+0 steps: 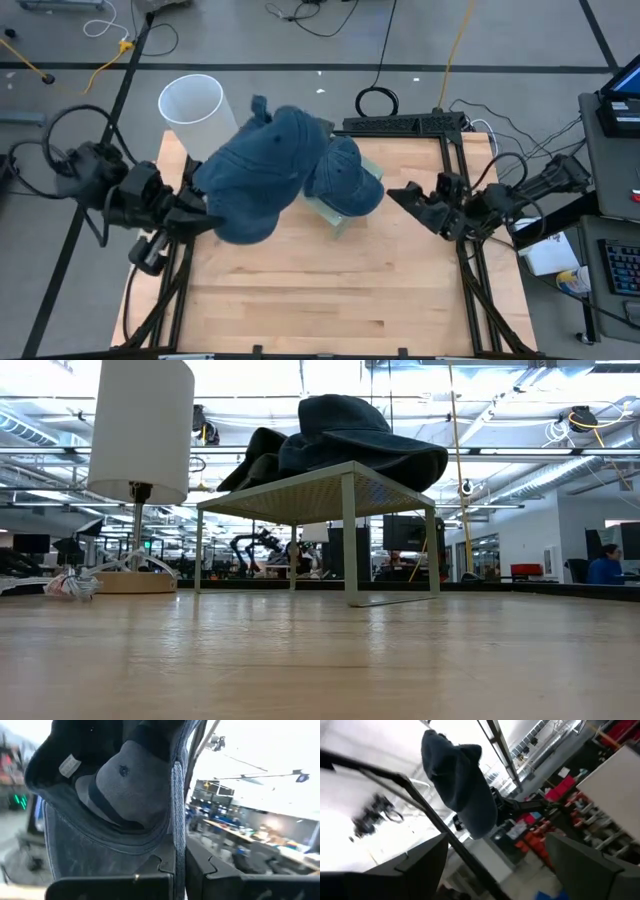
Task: Pick & Place hat
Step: Stack the blue cap on top of the stacked blue caps on the shelf
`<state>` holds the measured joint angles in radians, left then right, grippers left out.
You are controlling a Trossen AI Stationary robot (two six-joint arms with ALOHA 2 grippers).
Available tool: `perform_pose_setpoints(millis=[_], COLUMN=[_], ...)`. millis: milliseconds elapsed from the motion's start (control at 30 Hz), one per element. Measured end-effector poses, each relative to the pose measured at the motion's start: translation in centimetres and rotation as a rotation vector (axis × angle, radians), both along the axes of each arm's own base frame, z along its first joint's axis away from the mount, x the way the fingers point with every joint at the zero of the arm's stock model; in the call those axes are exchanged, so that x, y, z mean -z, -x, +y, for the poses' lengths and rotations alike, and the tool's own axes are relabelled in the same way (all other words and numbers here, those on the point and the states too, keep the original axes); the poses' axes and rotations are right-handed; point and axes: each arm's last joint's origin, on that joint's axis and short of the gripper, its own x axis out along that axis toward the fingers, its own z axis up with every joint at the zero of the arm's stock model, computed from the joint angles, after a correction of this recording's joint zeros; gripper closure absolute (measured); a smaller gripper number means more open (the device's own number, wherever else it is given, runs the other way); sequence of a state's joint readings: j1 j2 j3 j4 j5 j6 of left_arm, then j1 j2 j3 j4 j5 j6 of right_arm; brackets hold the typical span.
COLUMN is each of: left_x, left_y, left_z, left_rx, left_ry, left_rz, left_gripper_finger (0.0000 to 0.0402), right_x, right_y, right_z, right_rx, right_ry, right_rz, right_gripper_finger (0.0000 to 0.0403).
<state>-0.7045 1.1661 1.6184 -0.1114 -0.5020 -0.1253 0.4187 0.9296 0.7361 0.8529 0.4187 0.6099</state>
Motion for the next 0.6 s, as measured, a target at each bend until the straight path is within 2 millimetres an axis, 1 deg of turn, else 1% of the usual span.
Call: perform_pose_setpoints(millis=[133, 200, 333, 467, 600], left_x=[-0.3, -0.2, 0.0, 0.5, 1.2], left_y=[-1.3, -2.2, -4.5, -6.6, -9.2], left_z=[-0.1, -0.3, -0.6, -0.4, 0.2], left_rx=[-0.074, -0.082, -0.106, -0.14, -0.132], left_ry=[-0.118, -0.194, -0.318, -0.378, -0.412], left_rz=[-0.085, -0.126, -0.209, -0.252, -0.286], left_gripper_finger=[0.0393, 0.0393, 0.0393, 0.0393, 0.0393], right_x=[0.4, 0.8, 1.2, 1.7, 2.0], right_y=[-1.0, -1.6, -2.7, -3.5, -3.9], right_z=[0.4, 0.7, 1.2, 1.6, 1.7], right_rx=[-0.044, -0.055, -0.06, -0.06, -0.064], right_ry=[-0.082, -0.102, -0.133, -0.153, -0.165], right_rz=[-0.027, -0.035, -0.097, -0.157, -0.175], right_gripper_finger=[0.0074, 0.0074, 0.0074, 0.0074, 0.0074])
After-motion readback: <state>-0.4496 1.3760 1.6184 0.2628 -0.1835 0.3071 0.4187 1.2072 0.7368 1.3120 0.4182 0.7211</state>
